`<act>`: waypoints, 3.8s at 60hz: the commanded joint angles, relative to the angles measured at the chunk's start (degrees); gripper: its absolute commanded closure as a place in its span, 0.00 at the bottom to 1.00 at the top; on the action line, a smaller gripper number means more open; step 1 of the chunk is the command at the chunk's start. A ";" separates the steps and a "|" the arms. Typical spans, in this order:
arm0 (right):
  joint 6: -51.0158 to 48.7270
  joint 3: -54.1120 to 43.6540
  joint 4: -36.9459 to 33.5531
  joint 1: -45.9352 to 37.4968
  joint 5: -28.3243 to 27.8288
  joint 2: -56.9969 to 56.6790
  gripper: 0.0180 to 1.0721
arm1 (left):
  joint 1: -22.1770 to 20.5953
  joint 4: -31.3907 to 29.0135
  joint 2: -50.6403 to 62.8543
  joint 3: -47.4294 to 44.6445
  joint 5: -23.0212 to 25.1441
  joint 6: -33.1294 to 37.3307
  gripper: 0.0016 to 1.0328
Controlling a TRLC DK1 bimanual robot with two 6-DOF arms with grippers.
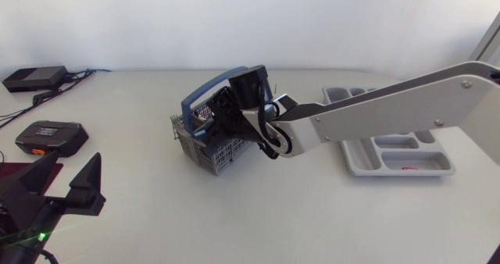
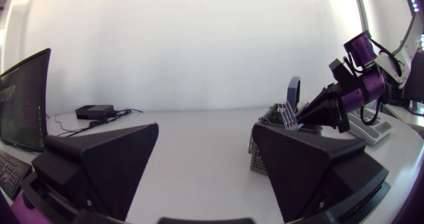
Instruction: Unload the cutlery basket into the drawer organizer.
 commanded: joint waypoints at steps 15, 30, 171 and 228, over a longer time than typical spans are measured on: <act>-0.99 2.21 3.31 0.75 0.49 2.79 0.81 | 0.41 -0.96 -0.32 -2.26 0.10 -1.16 0.04; -1.08 2.83 3.92 0.92 0.92 4.63 0.88 | 0.49 -0.96 -0.32 -2.35 0.10 -1.16 0.04; -4.24 8.45 -58.30 -43.90 -9.09 -25.08 0.94 | 0.05 -0.96 0.03 -2.35 0.10 -1.16 0.04; -1.61 18.74 -54.52 -50.58 -10.33 2.52 0.94 | -0.03 -0.96 0.12 -2.35 0.10 -1.16 0.04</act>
